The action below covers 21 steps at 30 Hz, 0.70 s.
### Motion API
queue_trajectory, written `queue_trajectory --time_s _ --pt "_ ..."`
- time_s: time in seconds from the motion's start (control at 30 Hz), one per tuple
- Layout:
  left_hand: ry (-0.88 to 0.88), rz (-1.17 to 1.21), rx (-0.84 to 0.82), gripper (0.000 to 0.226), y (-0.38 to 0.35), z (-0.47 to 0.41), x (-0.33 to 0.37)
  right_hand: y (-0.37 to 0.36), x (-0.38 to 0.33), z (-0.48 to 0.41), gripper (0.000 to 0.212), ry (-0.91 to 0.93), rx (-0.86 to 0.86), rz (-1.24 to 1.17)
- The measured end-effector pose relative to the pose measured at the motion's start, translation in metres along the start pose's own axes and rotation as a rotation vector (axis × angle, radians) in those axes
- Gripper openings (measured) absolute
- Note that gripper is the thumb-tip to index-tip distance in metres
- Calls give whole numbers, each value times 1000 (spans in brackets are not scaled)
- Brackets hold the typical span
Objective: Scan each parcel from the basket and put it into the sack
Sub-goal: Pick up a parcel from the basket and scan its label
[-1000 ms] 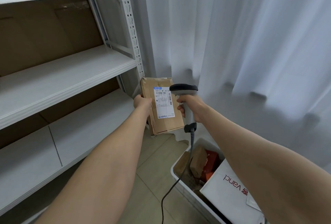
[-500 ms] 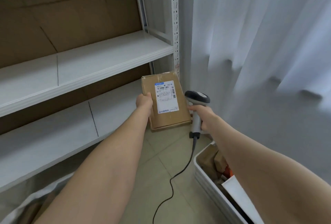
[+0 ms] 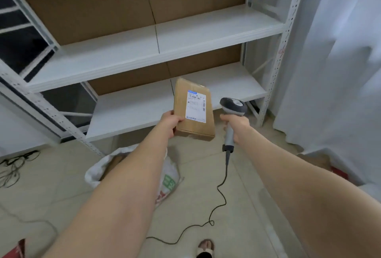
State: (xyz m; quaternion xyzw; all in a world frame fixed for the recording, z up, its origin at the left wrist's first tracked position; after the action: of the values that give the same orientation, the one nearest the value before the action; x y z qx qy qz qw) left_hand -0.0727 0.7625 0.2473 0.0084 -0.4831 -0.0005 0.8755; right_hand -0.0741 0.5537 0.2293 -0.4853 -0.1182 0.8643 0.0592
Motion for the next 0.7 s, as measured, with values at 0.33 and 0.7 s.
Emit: queue_trajectory --time_s 0.33,0.7 --pt "83 27 250 40 209 17 -57 -208 67 -28 18 -109 -210 18" --pt "170 11 251 24 399 -54 -98 -385 154 -128 16 -244 -226 -49"
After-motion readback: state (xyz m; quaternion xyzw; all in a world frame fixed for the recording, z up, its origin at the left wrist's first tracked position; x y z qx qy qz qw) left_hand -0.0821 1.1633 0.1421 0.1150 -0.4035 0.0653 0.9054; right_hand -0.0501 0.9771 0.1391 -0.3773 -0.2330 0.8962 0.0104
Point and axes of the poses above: each hand's wrist, its own z-axis away from the middle knuckle, its own y-axis out of the back of the hand, x = y × z, the point moved 3 cm from there along -z, towards the middle knuckle, and after that the axes turned 15 degrees about -x, right-handed, at the moved point
